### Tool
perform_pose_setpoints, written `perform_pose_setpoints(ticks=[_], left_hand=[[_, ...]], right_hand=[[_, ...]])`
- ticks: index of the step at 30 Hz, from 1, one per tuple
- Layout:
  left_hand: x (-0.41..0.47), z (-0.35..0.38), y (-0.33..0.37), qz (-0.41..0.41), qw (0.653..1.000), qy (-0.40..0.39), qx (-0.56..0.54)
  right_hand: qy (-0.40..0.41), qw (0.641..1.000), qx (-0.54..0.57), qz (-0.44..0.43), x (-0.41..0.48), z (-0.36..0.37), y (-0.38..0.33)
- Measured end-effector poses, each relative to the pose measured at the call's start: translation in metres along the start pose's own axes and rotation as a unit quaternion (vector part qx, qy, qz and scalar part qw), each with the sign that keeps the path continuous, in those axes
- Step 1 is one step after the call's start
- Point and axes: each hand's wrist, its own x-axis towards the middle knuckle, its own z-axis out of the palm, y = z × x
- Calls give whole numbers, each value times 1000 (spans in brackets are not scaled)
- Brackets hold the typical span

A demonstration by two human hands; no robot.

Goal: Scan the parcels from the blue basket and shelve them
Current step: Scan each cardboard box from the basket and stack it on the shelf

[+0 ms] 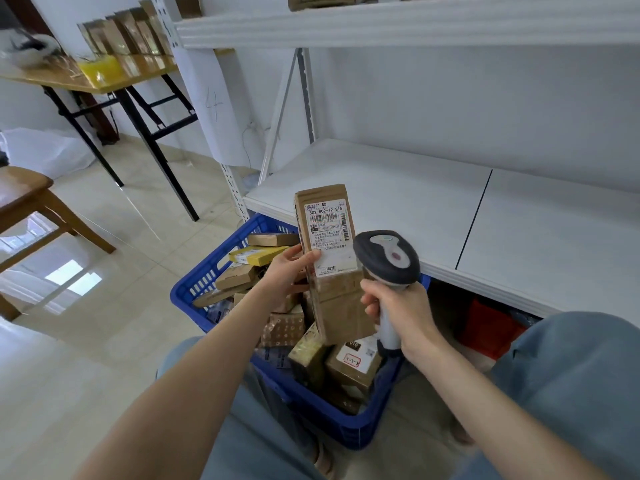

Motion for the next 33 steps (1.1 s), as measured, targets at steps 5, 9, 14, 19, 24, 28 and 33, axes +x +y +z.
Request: perform_pose_setpoints(ticks=[5,9,14,19,24,28,33], left_hand=[[-16,-22,65,49,998,-4,42],[-33,-35,127,77,995,20,58],[-57,-46,192,107,990,79,48],[-82,-55,233,118,990,64,46],[-94,-76,259,131,986,-68,73],[-95,-73,285,171,975,-123,67],[-97,-46,347,247,965,-63,64]], right_hand=[[-5,1000,30,5,25,-9,-38],[-98,995,4,5,33,-2,-71],[-201,979,3,-33,28,23,-112],[-194,973,7,-127,22,53,-153],[-182,966,10,-183,20,65,-188],[-191,962,64,-185,27,71,-223],[-161,956,109,-219,35,75,-286]])
